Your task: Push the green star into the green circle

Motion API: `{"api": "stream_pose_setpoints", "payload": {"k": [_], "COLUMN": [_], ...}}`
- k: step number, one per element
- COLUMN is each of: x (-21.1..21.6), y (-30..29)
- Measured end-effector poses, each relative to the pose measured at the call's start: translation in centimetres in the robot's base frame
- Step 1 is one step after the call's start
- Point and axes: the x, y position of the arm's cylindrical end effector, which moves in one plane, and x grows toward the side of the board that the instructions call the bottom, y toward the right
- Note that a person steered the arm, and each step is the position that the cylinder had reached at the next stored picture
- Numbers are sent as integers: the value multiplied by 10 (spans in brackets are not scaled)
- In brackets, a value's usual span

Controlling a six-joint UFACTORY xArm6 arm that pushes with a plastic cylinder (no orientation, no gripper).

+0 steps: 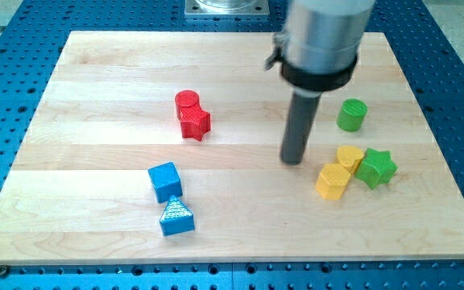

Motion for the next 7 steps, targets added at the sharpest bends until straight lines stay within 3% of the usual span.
{"api": "stream_pose_setpoints", "payload": {"k": [1, 2, 3, 4, 5, 7], "x": [54, 102, 94, 45, 32, 59], "y": [-18, 32, 140, 175, 166, 135]}}
